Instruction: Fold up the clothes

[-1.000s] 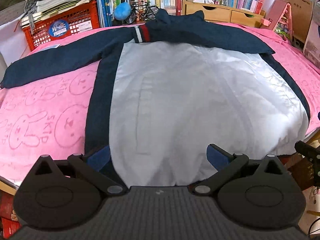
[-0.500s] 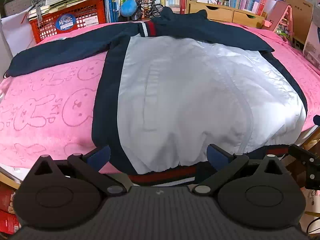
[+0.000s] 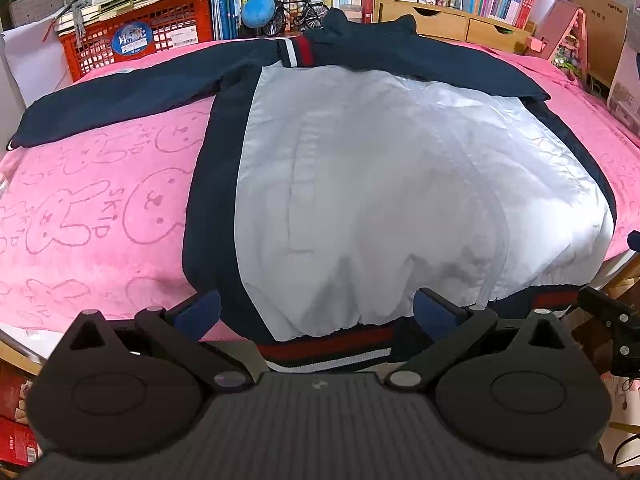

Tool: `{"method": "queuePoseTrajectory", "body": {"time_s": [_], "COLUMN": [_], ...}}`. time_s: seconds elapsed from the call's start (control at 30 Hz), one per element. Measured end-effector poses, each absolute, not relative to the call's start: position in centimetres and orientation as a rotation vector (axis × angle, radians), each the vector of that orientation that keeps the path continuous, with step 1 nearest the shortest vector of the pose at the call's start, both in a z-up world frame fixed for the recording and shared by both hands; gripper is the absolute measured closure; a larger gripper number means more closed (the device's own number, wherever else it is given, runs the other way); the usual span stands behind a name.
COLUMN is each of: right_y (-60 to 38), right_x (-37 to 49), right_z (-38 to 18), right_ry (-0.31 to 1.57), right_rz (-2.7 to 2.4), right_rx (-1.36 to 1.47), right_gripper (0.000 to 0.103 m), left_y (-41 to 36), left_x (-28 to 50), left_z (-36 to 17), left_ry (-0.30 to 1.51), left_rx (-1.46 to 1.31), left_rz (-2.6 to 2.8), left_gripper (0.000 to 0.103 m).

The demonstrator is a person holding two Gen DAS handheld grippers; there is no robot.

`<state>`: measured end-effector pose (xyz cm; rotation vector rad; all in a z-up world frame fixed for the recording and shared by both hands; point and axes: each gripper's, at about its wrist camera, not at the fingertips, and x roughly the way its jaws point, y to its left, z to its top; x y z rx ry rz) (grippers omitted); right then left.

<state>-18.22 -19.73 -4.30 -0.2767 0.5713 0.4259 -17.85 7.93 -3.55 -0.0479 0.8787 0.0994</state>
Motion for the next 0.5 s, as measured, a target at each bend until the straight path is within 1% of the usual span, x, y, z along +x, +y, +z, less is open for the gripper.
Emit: {"method": "queuePoseTrajectory", "body": {"time_s": [0.3, 0.5], "right_y": [-18.8, -17.6], "right_x": [-18.1, -17.2], "right_z": [-5.0, -4.8], "right_ry": [0.616, 0.615], "right_rz": [0.467, 0.469], "right_rx": [-0.262, -0.274], "right_gripper": [0.0, 0.0], "left_y": [9.0, 15.2], "left_x": [-17.3, -13.6], "left_z": [-3.9, -2.3], "left_ry": [0.872, 0.779], "left_rx": [-0.073, -0.145], "left_rz": [0.129, 0.297], "left_gripper": [0.0, 0.0]}}
